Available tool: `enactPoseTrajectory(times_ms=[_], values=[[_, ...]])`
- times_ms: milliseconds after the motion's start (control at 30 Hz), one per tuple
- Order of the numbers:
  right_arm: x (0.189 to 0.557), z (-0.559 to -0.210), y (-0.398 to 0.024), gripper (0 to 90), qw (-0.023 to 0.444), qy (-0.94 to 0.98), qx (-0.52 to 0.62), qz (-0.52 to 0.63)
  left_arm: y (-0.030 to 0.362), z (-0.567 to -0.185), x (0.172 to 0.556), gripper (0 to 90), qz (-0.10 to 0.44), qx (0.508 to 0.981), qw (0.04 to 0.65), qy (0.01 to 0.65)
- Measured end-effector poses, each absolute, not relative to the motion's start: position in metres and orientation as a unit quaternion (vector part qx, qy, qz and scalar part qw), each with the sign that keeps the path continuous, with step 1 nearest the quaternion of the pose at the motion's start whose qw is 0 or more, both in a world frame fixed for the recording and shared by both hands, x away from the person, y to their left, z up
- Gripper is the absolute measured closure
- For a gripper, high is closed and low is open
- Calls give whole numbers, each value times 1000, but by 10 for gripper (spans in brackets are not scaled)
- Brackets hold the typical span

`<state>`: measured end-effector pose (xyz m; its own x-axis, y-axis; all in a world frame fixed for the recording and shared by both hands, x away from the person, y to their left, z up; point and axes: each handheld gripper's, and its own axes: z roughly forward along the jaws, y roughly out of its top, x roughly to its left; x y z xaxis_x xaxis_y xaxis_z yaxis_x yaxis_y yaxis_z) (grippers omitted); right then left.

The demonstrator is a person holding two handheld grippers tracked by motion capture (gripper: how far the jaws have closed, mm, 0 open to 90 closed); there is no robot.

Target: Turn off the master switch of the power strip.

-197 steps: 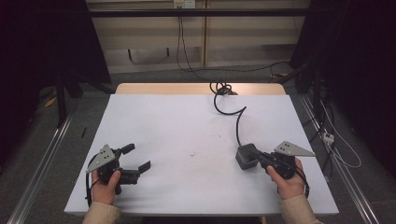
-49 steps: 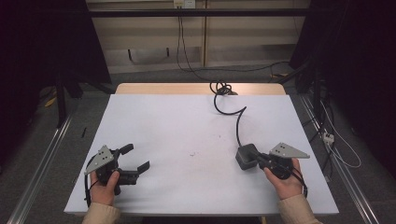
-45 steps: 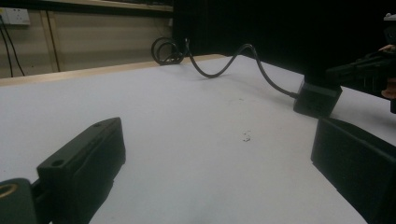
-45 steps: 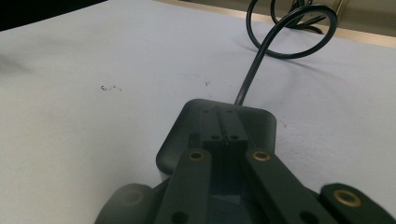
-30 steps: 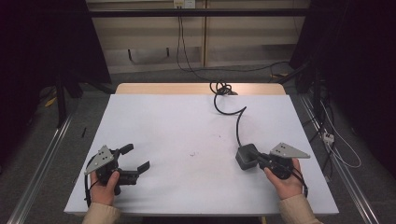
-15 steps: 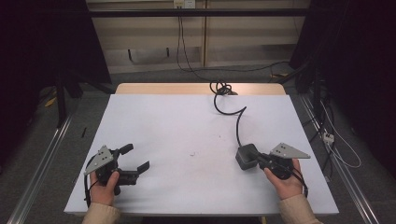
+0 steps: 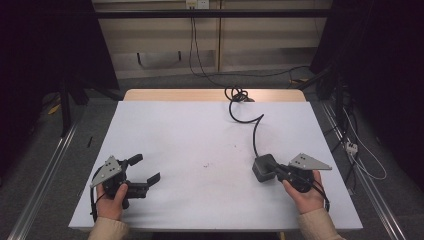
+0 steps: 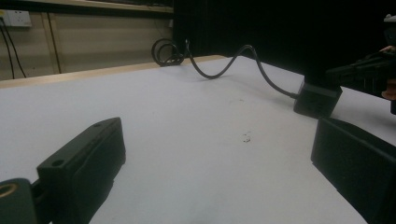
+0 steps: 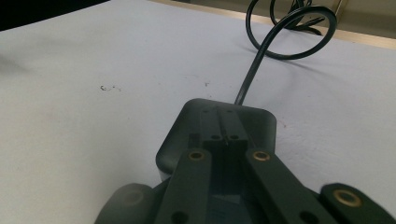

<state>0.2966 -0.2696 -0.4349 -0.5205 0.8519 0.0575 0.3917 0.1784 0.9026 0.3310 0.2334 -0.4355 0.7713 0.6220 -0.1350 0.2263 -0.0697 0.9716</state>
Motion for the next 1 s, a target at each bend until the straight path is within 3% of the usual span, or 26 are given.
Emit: enactPoseTrajectory(times_ms=[1000], values=[[295, -436, -268, 900, 247, 730, 422, 478, 235, -435, 332, 29, 163, 712, 614, 299]])
